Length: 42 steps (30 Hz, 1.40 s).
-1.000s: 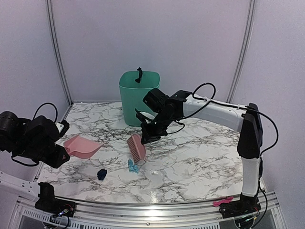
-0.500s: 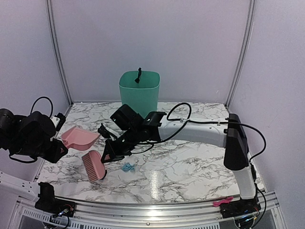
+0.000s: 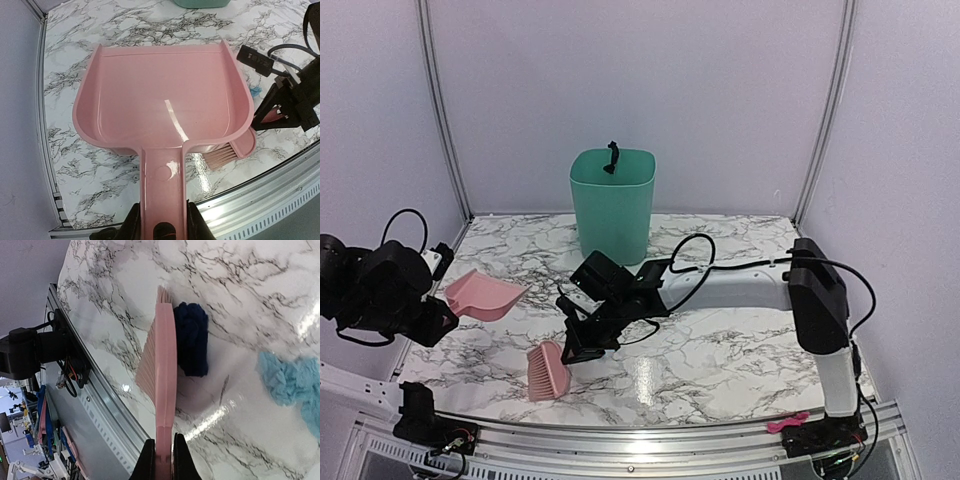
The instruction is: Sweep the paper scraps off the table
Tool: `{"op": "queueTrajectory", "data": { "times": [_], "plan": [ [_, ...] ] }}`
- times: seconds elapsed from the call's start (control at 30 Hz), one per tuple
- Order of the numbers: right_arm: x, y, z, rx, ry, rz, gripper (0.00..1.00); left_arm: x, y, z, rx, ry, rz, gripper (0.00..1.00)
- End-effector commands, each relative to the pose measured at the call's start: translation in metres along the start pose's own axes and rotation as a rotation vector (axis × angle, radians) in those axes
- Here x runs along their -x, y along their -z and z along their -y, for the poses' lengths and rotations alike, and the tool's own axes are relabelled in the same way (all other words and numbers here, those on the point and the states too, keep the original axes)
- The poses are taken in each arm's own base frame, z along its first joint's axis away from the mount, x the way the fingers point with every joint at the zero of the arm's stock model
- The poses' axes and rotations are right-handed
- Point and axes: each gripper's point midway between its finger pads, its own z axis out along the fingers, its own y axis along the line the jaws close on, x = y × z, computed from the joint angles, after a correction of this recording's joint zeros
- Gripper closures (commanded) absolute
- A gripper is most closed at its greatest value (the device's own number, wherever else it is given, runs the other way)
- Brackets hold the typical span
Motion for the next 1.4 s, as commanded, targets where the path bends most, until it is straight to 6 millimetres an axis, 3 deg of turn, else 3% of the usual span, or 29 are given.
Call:
{"op": "queueTrajectory", "data": {
  "times": [0.0,0.2,0.37,0.47,0.67,0.8,0.9,1.07,1.17,1.37],
  "plan": [
    [-0.011,0.035,0.026,-0.116,-0.031,0.033,1.00,-0.002,-0.006,0.003,0.003,-0.025,-0.007,1.00],
    [-0.026,0.076,0.076,-0.255,-0.062,0.035,1.00,-0.002,-0.011,0.011,0.003,-0.058,-0.026,1.00],
    [-0.033,0.106,0.100,-0.304,-0.072,0.037,1.00,-0.005,-0.017,0.022,-0.018,-0.095,-0.053,1.00],
    [-0.033,0.123,0.099,-0.330,-0.044,0.040,1.00,-0.006,-0.022,0.033,-0.060,-0.109,-0.057,1.00],
    [-0.028,0.166,0.059,-0.254,0.082,0.075,1.00,-0.009,-0.036,0.056,-0.109,-0.185,-0.089,1.00],
    [-0.034,0.205,0.046,-0.238,0.101,0.109,1.00,-0.009,-0.049,0.067,-0.102,-0.252,-0.110,1.00],
    [-0.045,0.233,0.053,-0.295,0.083,0.126,1.00,-0.012,-0.058,0.073,-0.097,-0.295,-0.126,1.00],
    [-0.068,0.266,0.091,-0.503,0.002,0.115,1.00,-0.022,-0.075,0.085,-0.112,-0.362,-0.163,1.00],
    [-0.074,0.276,0.111,-0.607,-0.057,0.107,1.00,-0.027,-0.083,0.091,-0.121,-0.405,-0.183,1.00],
    [-0.054,0.259,0.119,-0.641,-0.079,0.083,1.00,-0.027,-0.097,0.093,-0.074,-0.481,-0.202,1.00]
  ]
}}
